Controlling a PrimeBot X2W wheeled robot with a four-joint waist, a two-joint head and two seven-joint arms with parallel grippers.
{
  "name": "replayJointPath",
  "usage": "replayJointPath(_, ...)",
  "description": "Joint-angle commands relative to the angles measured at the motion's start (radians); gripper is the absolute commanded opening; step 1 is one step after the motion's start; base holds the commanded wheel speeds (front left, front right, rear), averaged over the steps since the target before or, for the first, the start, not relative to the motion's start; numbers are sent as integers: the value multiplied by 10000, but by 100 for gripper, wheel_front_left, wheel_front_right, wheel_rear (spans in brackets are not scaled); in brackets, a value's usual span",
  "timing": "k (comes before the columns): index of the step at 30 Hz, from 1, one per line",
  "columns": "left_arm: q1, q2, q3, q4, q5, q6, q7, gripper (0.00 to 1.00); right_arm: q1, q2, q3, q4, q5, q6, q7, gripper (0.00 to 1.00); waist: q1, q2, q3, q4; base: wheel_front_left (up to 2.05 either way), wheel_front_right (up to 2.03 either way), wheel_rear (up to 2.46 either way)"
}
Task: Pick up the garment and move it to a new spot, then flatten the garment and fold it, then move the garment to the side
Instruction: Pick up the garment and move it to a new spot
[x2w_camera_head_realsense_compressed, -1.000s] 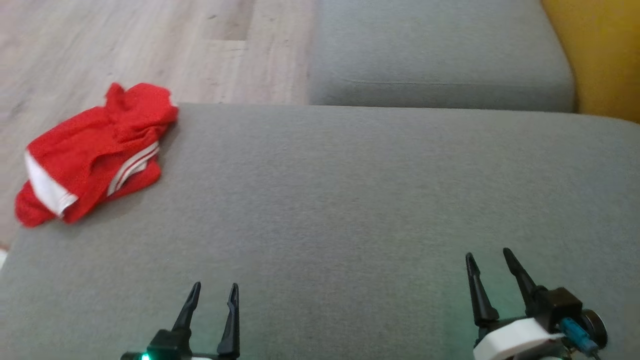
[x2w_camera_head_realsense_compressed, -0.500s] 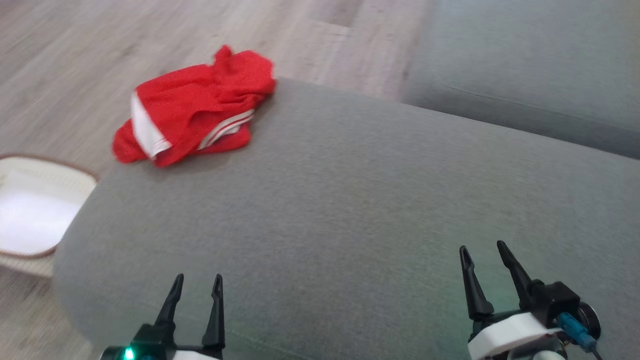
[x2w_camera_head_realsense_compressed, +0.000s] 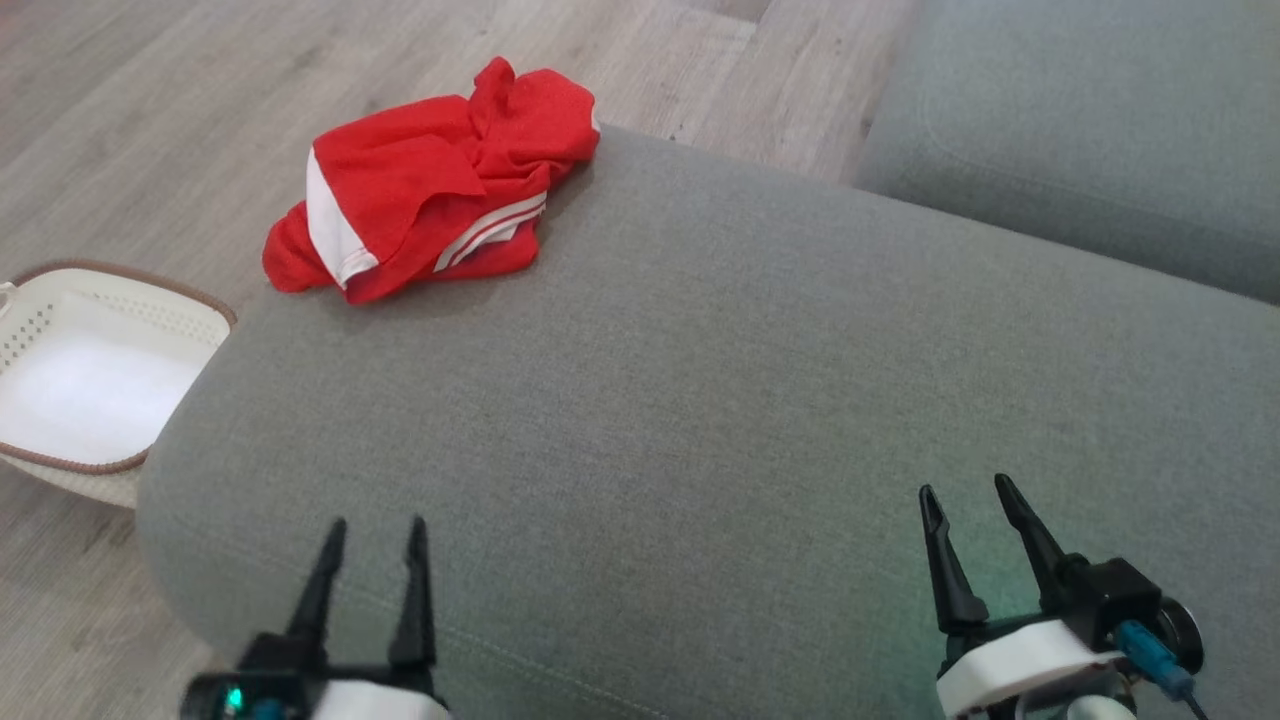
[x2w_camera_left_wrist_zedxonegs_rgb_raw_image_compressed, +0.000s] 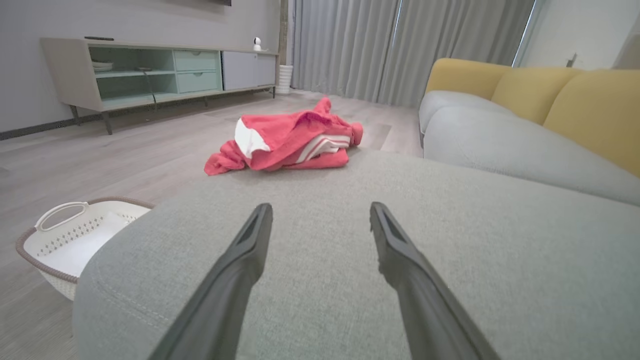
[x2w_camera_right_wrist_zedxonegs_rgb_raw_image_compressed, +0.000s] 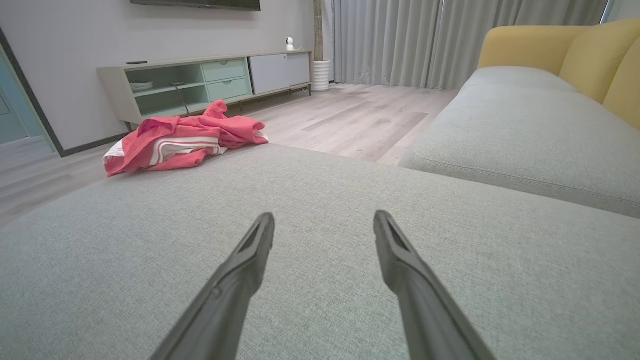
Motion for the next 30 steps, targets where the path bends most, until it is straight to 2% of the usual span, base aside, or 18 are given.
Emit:
replayJointPath(1,-601,35,548,-685,-195,9,-124,100,-602,-93,142,-390,-122,75,-136,100,-1,0,152,-62,0,0,0)
replayJointPath(3,-703,91,669,-917,-228,-3,-124,100,-608,-93,110,-411,-168,75,-136,100,-1,0,232,-93,0,0,0)
replayJointPath(6,-1327,572,1104,-1567,-211,-29,-124,100,-692,-93,5,-485,-397,75,-136,100,-1,0,601,-228,0,0,0)
replayJointPath(10,-2996,1705,1673,-2076,-100,-217,337,100,-1071,-93,-53,-634,-852,75,-110,100,-1,0,1310,-602,0,0,0)
replayJointPath(14,-4923,2786,1856,-1875,61,-531,1296,100,-1541,-93,-51,-900,-1273,75,83,100,-1,0,2068,-1082,0,0,0)
replayJointPath(18,-6710,3327,1782,-721,-157,-817,2242,100,-1921,-93,-33,-1289,-1689,75,364,100,-1,0,2853,-1493,0,0,0)
replayJointPath(23,-8011,3545,1280,1201,-336,-1042,3108,100,-2174,-93,-1,-1732,-2060,75,659,100,-1,0,3658,-1850,0,0,0)
replayJointPath(30,-8508,3558,582,3469,-403,-1158,3136,100,-2298,-93,-131,-2241,-2410,75,908,100,-1,0,4513,-2097,0,0,0)
